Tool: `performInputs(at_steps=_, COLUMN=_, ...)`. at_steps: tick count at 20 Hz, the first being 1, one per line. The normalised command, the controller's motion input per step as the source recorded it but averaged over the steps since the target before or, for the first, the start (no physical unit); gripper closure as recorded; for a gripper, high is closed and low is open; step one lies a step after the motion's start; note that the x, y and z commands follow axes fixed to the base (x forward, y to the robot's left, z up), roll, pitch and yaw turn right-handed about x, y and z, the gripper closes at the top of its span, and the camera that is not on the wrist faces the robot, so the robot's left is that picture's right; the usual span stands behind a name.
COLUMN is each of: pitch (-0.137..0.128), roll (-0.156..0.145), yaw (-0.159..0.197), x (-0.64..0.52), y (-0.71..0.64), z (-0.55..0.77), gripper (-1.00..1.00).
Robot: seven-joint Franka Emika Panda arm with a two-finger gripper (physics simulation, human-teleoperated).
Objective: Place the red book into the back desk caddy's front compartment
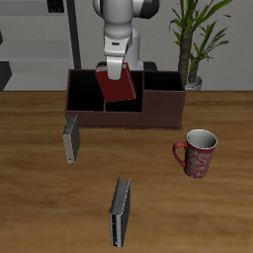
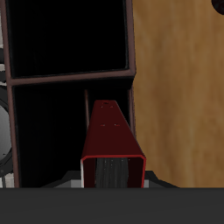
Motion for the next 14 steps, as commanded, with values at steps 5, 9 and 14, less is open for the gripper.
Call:
performInputs(at_steps=5, pitch=0.02, roll=0.006, yaw=0.002, x=0.08, y=0.03, z=-0.08, gripper=1.0)
performInputs(at_steps=9, pitch=0.007, roll=0.005, yaw=0.009, x=0.05, y=0.03, z=-0.04, gripper=1.0)
performInputs(at_steps=14, pitch=0.023, roll=0.012, yaw=0.011, x=0.06, y=0.04, z=-0.13, gripper=1.0)
